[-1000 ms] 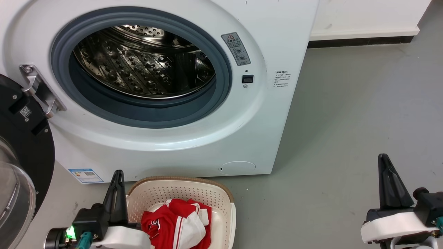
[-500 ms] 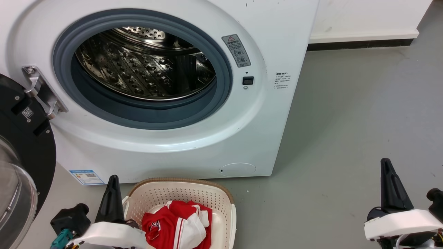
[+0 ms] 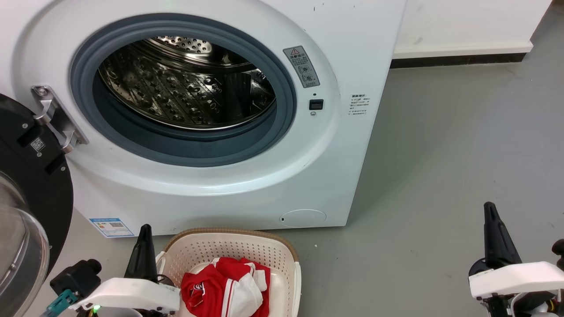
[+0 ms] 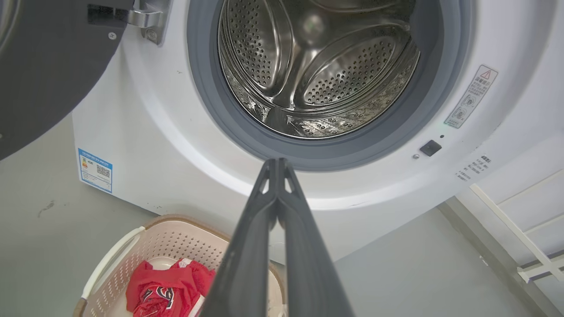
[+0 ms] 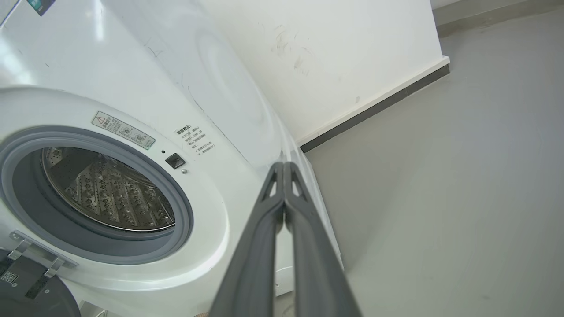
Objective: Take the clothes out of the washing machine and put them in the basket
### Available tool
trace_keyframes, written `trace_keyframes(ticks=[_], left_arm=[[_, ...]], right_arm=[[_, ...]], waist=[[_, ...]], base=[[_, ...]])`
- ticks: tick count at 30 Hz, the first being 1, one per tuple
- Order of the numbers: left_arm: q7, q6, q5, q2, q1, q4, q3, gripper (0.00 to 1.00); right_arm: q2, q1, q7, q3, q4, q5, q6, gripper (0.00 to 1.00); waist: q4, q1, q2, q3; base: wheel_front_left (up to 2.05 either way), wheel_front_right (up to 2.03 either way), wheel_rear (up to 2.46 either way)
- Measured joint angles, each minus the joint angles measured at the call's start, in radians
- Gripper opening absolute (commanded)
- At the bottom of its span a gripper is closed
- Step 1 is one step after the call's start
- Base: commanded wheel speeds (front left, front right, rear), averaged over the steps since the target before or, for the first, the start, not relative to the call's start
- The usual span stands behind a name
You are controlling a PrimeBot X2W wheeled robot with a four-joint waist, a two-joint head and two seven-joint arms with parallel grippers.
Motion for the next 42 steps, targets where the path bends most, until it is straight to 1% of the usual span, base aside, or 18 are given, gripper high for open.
trace_keyframes(ticks=[22,42], left_arm=[[0.072,-0.026,-0.312,-0.002,-0.036,0.038,0.018,0.00],[0.125,-0.044,-0.534,-0.003,-0.060,0.065,0.031,0.00]], right_arm=[[0.000,-0.020,0.071,0.000,0.037,0.317,0.000,0.00],[0.000,-0.040,0.124,0.000,0.063,0.545,0.000,0.00]], waist=[[0.003,0.0000,0.0000,-0.014],[0.005,0.0000,0.0000,-0.026]], base=[[0.00,0.00,0.00],[0.00,0.00,0.00]])
